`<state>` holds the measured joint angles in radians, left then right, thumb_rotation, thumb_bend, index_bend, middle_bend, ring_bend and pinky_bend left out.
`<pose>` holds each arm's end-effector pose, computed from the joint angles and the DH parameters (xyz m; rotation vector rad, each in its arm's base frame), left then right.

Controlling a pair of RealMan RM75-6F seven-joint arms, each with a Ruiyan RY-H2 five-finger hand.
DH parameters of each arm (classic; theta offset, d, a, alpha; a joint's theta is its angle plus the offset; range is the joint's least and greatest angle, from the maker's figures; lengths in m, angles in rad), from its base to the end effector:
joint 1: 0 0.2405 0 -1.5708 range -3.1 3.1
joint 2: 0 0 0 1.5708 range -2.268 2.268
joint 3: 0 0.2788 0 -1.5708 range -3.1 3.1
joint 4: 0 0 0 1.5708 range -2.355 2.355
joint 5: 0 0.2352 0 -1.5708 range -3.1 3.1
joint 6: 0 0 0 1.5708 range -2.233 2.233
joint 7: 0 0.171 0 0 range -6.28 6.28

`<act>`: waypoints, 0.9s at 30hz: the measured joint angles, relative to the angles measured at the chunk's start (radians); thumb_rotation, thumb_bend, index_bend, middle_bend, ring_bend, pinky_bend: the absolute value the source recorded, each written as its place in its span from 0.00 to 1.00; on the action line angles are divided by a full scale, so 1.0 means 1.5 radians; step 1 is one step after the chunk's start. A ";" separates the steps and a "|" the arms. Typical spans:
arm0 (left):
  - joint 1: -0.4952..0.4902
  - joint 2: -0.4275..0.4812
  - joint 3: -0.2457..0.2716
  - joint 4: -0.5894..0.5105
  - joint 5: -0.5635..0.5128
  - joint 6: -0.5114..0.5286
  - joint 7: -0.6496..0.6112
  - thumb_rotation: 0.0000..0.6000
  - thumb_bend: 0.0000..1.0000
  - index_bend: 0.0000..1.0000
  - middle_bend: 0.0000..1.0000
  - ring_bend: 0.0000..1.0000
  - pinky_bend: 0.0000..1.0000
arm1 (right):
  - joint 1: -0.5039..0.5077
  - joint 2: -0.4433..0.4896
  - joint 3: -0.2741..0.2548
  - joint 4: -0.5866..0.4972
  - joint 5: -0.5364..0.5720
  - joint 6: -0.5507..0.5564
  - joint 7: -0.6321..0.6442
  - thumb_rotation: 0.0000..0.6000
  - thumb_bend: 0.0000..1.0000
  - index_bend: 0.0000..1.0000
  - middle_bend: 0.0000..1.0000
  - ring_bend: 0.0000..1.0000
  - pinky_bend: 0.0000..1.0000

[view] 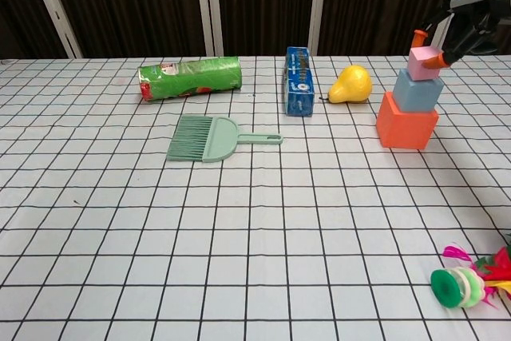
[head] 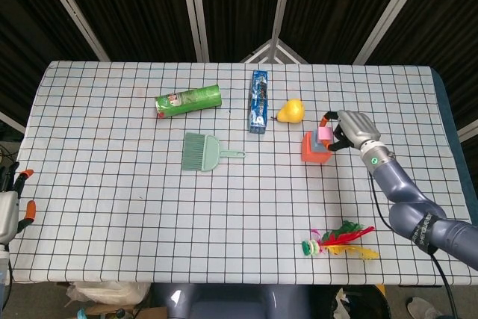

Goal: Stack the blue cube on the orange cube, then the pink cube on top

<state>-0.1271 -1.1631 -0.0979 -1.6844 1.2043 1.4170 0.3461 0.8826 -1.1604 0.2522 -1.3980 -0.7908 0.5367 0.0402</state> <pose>-0.3568 0.2301 0.1337 -1.2840 -0.8889 -0.5993 -0.2048 -0.4875 0.0914 1.6043 -1.3535 0.8271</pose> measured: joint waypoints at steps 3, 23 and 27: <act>0.001 0.001 0.000 0.000 0.000 0.002 -0.002 1.00 0.54 0.16 0.03 0.00 0.00 | 0.003 -0.002 -0.003 0.002 0.003 0.002 0.000 1.00 0.43 0.45 1.00 1.00 0.85; 0.001 0.001 0.001 0.000 -0.001 0.001 0.000 1.00 0.54 0.16 0.03 0.00 0.00 | 0.015 0.002 -0.020 0.006 0.023 -0.003 -0.002 1.00 0.43 0.45 1.00 1.00 0.85; 0.001 0.000 0.000 0.000 -0.002 0.002 0.000 1.00 0.54 0.16 0.03 0.00 0.00 | 0.017 0.002 -0.024 0.007 0.024 -0.005 -0.002 1.00 0.43 0.45 1.00 1.00 0.85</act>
<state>-0.1260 -1.1624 -0.0979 -1.6848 1.2011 1.4196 0.3456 0.9078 -1.1573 0.2167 -1.3871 -0.7550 0.5288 0.0369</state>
